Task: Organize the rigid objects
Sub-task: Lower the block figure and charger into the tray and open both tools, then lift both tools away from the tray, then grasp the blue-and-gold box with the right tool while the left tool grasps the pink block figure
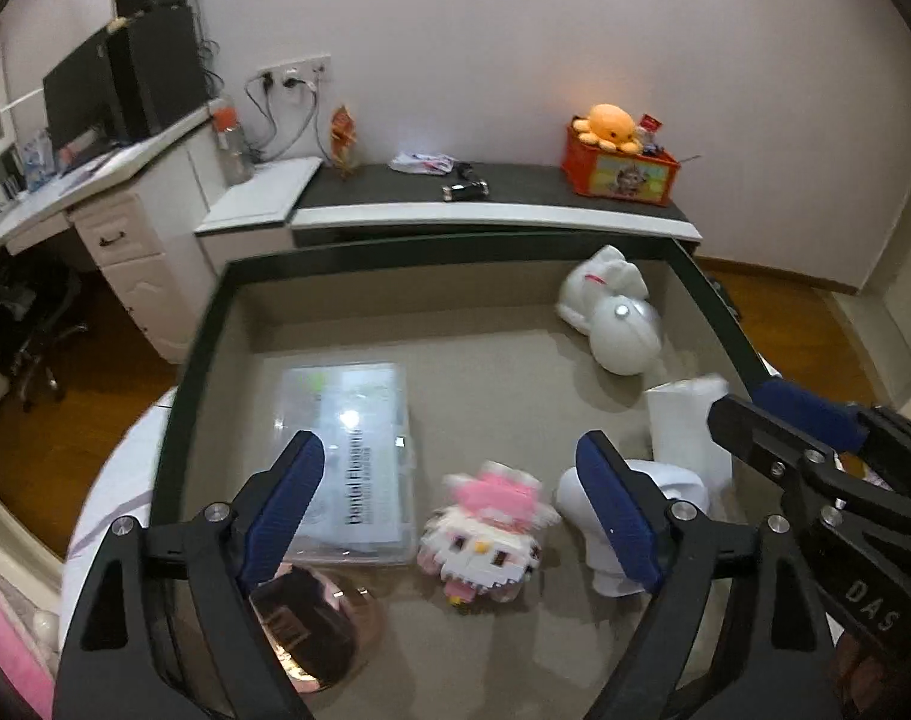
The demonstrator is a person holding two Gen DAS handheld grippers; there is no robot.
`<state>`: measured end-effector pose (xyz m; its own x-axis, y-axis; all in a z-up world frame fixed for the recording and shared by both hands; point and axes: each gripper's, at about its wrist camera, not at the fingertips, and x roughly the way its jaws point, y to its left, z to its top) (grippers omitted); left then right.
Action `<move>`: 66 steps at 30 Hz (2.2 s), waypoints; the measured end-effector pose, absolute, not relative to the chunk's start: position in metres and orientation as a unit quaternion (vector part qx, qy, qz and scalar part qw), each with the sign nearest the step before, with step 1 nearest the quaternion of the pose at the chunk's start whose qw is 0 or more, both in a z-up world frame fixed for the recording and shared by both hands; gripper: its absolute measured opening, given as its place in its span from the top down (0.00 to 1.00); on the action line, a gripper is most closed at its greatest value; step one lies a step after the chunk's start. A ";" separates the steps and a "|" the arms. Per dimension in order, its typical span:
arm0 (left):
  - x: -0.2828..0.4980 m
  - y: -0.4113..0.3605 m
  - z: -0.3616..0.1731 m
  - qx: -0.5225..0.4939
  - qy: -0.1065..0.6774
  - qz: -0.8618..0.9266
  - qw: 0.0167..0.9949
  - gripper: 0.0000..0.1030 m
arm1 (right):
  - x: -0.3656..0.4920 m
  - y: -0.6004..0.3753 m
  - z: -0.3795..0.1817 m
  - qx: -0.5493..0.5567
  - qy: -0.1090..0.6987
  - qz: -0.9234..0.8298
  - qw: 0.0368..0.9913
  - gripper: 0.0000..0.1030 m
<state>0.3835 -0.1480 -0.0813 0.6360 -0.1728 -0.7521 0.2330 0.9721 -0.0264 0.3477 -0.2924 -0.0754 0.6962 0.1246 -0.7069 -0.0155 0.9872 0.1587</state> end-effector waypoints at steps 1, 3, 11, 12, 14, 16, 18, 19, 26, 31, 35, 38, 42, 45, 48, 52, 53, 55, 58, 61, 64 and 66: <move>0.383 -0.146 -0.080 0.032 0.412 -0.112 0.904 0.10 | 0.345 -0.295 -0.072 0.073 0.384 0.037 0.920 0.46; 0.377 -0.140 -0.073 0.026 0.407 -0.106 0.907 0.08 | 0.339 -0.298 -0.067 0.080 0.377 0.034 0.922 0.22; 0.327 -0.112 -0.030 0.015 0.355 -0.100 0.929 0.00 | 0.303 -0.295 -0.035 0.100 0.339 0.028 0.935 0.16; 0.320 -0.108 -0.025 0.016 0.348 -0.100 0.932 0.00 | 0.295 -0.292 -0.031 0.101 0.334 0.030 0.937 0.15; 0.301 -0.102 -0.013 0.022 0.333 -0.099 0.937 0.00 | 0.284 -0.287 -0.026 0.098 0.328 0.032 0.939 0.15; 0.284 -0.095 -0.004 0.024 0.322 -0.096 0.941 0.00 | 0.271 -0.282 -0.022 0.096 0.325 0.031 0.940 0.15; 0.271 -0.088 0.003 0.024 0.315 -0.093 0.944 0.00 | 0.257 -0.278 -0.019 0.099 0.321 0.032 0.941 0.15; 0.262 -0.084 0.006 0.024 0.312 -0.091 0.945 0.00 | 0.249 -0.276 -0.017 0.099 0.317 0.030 0.943 0.15; 0.206 -0.056 0.018 0.013 0.297 -0.073 0.952 0.00 | 0.193 -0.265 -0.003 0.098 0.291 0.023 0.951 0.15; 0.172 -0.042 0.019 -0.001 0.294 -0.063 0.954 0.00 | 0.156 -0.261 0.006 0.096 0.275 0.024 0.956 0.15; 0.153 -0.036 0.017 -0.004 0.296 -0.057 0.954 0.00 | 0.134 -0.257 0.007 0.097 0.269 0.026 0.958 0.15; 0.142 -0.033 0.014 -0.004 0.299 -0.052 0.953 0.00 | 0.119 -0.254 0.002 0.099 0.273 0.023 0.957 0.15; 0.133 -0.028 0.006 -0.007 0.309 -0.046 0.950 0.00 | 0.106 -0.253 -0.006 0.098 0.282 0.025 0.954 0.15; 0.125 -0.026 0.001 -0.008 0.314 -0.046 0.948 0.00 | 0.100 -0.252 -0.009 0.097 0.286 0.025 0.953 0.15; 0.119 -0.025 -0.001 -0.007 0.315 -0.045 0.948 0.00 | 0.095 -0.252 -0.010 0.096 0.285 0.024 0.953 0.15; 0.114 -0.026 -0.003 -0.009 0.318 -0.048 0.947 0.00 | 0.092 -0.252 -0.010 0.094 0.284 0.024 0.954 0.15; 0.113 -0.028 -0.003 -0.008 0.318 -0.049 0.947 0.00 | 0.091 -0.252 -0.009 0.094 0.284 0.025 0.954 0.15; 0.112 -0.029 -0.003 -0.006 0.317 -0.052 0.947 0.00 | 0.090 -0.252 -0.009 0.093 0.284 0.026 0.954 0.15; 0.111 -0.031 -0.002 -0.004 0.316 -0.055 0.947 0.00 | 0.088 -0.252 -0.009 0.092 0.285 0.026 0.954 0.15; 0.110 -0.032 -0.002 -0.005 0.316 -0.056 0.947 0.00 | 0.088 -0.251 -0.009 0.092 0.284 0.025 0.954 0.15; 0.110 -0.033 -0.003 -0.006 0.318 -0.055 0.947 0.00 | 0.089 -0.251 -0.011 0.090 0.286 0.025 0.954 0.15; 0.111 -0.032 -0.005 -0.007 0.319 -0.055 0.946 0.00 | 0.089 -0.251 -0.013 0.090 0.288 0.024 0.953 0.15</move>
<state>0.1111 -0.0324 -0.0049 0.7907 -0.1077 -0.6027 0.0988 0.9940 -0.0479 0.0890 -0.2515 -0.0130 0.8328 0.0968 -0.5450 0.0065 0.9828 0.1844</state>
